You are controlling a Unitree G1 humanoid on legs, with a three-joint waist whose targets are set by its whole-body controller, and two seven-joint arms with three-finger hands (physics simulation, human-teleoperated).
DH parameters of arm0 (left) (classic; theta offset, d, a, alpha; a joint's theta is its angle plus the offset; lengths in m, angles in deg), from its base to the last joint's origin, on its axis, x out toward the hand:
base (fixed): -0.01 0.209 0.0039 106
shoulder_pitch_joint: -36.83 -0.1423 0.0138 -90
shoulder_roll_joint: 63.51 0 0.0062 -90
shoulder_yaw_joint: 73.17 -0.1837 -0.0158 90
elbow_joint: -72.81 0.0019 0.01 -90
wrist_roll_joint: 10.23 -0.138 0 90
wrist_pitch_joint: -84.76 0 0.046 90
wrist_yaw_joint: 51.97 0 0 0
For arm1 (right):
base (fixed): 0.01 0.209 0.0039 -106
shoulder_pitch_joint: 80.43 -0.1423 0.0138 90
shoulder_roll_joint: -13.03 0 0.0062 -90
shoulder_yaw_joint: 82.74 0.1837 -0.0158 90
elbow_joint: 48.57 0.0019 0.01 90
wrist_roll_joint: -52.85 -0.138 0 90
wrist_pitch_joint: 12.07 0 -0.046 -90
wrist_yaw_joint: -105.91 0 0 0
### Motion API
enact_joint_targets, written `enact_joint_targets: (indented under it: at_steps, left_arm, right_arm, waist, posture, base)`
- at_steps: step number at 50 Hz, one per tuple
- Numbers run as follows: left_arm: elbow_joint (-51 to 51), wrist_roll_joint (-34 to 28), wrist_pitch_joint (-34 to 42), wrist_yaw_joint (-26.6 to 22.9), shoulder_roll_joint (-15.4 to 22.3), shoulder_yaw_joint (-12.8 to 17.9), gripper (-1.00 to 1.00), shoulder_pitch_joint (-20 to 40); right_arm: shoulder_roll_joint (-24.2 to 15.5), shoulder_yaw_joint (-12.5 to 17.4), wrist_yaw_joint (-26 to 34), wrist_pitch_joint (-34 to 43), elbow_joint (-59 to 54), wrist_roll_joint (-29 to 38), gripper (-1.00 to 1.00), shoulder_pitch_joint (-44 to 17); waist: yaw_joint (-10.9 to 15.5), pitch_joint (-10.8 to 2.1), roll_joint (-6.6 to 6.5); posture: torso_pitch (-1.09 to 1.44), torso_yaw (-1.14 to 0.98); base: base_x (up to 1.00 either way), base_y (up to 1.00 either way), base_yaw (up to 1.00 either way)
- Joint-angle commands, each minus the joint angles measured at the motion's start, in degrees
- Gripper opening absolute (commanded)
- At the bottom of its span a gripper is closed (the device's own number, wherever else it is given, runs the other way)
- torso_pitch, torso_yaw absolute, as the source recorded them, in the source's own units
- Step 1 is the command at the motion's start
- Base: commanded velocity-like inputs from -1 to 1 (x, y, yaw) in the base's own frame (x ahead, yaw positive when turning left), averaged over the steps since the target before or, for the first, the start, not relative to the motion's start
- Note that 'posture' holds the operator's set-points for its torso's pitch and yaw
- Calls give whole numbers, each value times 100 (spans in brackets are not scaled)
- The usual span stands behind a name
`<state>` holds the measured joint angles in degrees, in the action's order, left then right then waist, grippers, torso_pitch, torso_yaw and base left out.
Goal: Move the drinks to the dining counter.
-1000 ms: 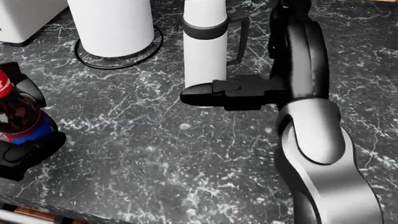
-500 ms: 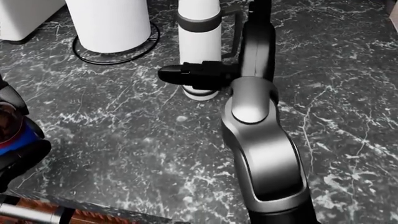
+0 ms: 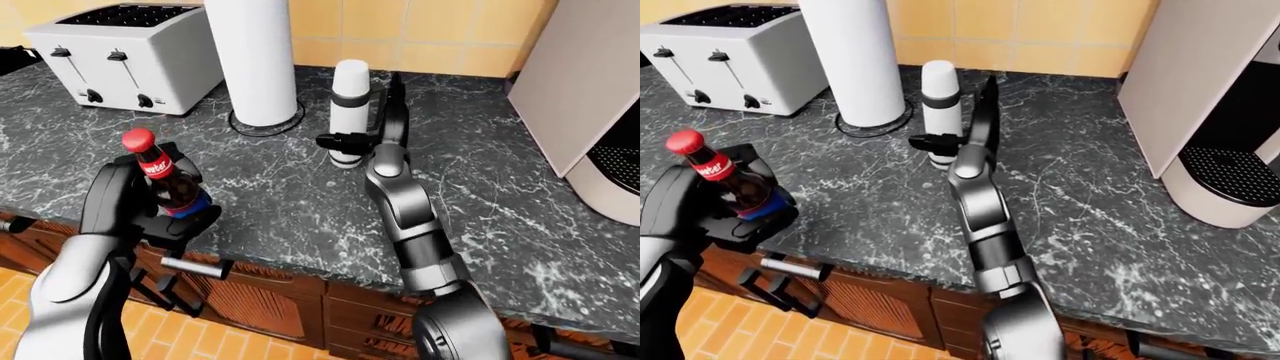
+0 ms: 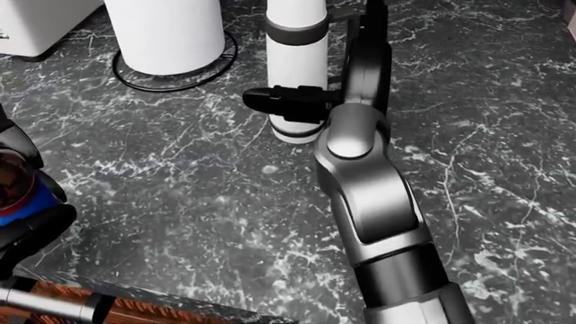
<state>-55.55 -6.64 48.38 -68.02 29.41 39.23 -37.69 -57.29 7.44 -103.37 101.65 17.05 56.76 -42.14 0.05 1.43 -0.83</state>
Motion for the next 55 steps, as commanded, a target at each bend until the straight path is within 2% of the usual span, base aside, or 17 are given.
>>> enact_joint_targets:
  at_steps: [1, 2, 3, 5, 6, 17, 22, 35, 46, 47, 49, 51, 52, 53, 55]
  left_arm:
    - [-228, -2, -207, 32, 76, 76, -100, 142]
    - [-233, -6, -207, 32, 74, 68, -100, 141]
    - [-239, -10, -208, 30, 72, 64, -100, 135]
    - [-201, -24, -254, 24, 67, 63, -100, 122]
    - [-214, -26, -246, 22, 65, 63, -100, 118]
    - [-245, -83, -262, -9, 32, 49, -100, 74]
    - [-228, -136, -244, 3, 25, -33, -100, 139]
    - [-397, -171, -34, -35, 51, -32, -100, 233]
    - [-697, -172, 408, -24, 123, -96, -100, 450]
    - [-706, -173, 432, -27, 132, -93, -100, 469]
    - [-798, -168, 559, -25, 153, -98, -100, 522]
    - [-840, -168, 614, -24, 156, -109, -100, 552]
    - [-859, -167, 624, -26, 153, -112, -100, 549]
    - [-859, -172, 617, -28, 150, -118, -100, 542]
    - [-906, -178, 647, -33, 142, -120, -100, 530]
  right_arm:
    - [-39, -7, -18, -246, 155, 30, 56, -192]
    - [-43, -8, -15, -259, 120, 26, 48, -207]
    - [-47, -5, -18, -274, 90, 24, 29, -216]
    - [-61, 5, -24, -357, -26, 19, 17, -237]
    - [-64, 4, -30, -351, -24, 20, -2, -236]
    - [-142, 49, -61, -476, -177, 15, -25, -182]
    - [-246, 109, -34, -174, 293, -67, -100, -172]
    - [-510, 238, 7, 423, 1456, -320, -100, -55]
    - [-567, 199, 165, 1097, 2578, -419, -100, 98]
    - [-570, 194, 180, 1112, 2598, -403, -100, 84]
    - [-572, 201, 200, 1187, 2710, -396, -100, 85]
    - [-575, 207, 221, 1222, 2775, -394, -100, 101]
    - [-569, 207, 222, 1265, 2855, -395, -100, 128]
    - [-558, 205, 226, 1261, 2888, -397, -100, 158]
    - [-520, 189, 222, 1241, 2982, -411, -100, 220]
  waist:
    - [1, -128, -58]
    - [3, -129, -55]
    - [4, -129, -50]
    - [4, -132, -45]
    - [5, -134, -46]
    - [16, -155, -54]
    - [25, -164, -42]
    - [30, -116, 4]
    - [31, -83, 12]
    - [5, -153, -23]
    - [-54, -420, -84]
    - [-75, -257, -228]
    - [-58, -270, -291]
    - [-86, -295, -307]
    - [-146, -290, -236]
  posture:
    - [0, 0]
    - [0, 0]
    - [0, 0]
    - [0, 0]
    - [0, 0]
    - [0, 0]
    - [0, 0]
    - [0, 0]
    - [0, 0]
    - [0, 0]
    - [0, 0]
    - [0, 0]
    - [0, 0]
    - [0, 0]
    - [0, 0]
  base:
    - [0, 0, 0]
    - [0, 0, 0]
    - [0, 0, 0]
    - [0, 0, 0]
    - [0, 0, 0]
    - [0, 0, 0]
    - [0, 0, 0]
    - [0, 0, 0]
    - [0, 0, 0]
    - [-23, 0, 0]
    - [-86, 0, 0]
    - [-100, 0, 0]
    - [-100, 0, 0]
    - [-100, 0, 0]
    - [-100, 2, 0]
